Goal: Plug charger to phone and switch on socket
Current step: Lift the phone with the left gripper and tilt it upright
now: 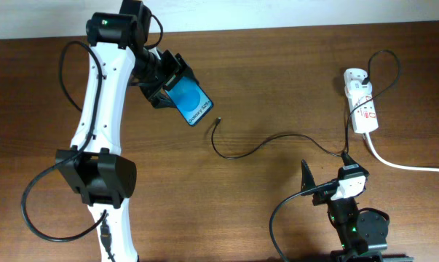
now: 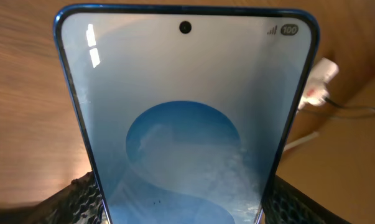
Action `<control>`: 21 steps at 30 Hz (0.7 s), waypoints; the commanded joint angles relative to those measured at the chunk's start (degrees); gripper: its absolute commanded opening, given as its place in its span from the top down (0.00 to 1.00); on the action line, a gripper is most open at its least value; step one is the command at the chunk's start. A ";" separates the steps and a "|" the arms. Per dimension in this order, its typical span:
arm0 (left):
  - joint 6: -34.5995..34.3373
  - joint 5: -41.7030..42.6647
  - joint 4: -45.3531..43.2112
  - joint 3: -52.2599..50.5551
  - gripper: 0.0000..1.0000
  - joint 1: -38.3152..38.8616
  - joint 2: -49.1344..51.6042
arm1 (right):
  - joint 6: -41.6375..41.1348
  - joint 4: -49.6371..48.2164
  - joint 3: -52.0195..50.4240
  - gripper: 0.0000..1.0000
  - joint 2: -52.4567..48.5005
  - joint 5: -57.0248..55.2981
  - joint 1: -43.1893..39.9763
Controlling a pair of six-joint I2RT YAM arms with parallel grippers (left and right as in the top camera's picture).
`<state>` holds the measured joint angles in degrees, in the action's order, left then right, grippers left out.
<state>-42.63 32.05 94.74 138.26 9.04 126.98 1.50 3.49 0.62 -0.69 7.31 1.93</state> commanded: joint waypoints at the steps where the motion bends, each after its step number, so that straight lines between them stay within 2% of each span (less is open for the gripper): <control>1: -2.93 11.17 0.13 1.40 1.00 -0.11 -0.57 | -0.22 0.26 -0.31 0.02 0.37 -0.28 0.26; 4: -9.07 15.02 1.75 1.40 1.00 -0.63 -0.55 | -0.22 0.26 -0.31 0.02 0.37 -0.28 0.26; 12: -9.64 37.99 1.99 1.40 1.00 -1.86 -0.57 | -0.22 0.26 -0.31 0.02 0.37 -0.28 0.26; 21: -9.62 38.69 1.99 1.40 1.00 -2.08 -0.55 | -0.22 0.24 -0.31 0.02 0.37 -0.28 0.26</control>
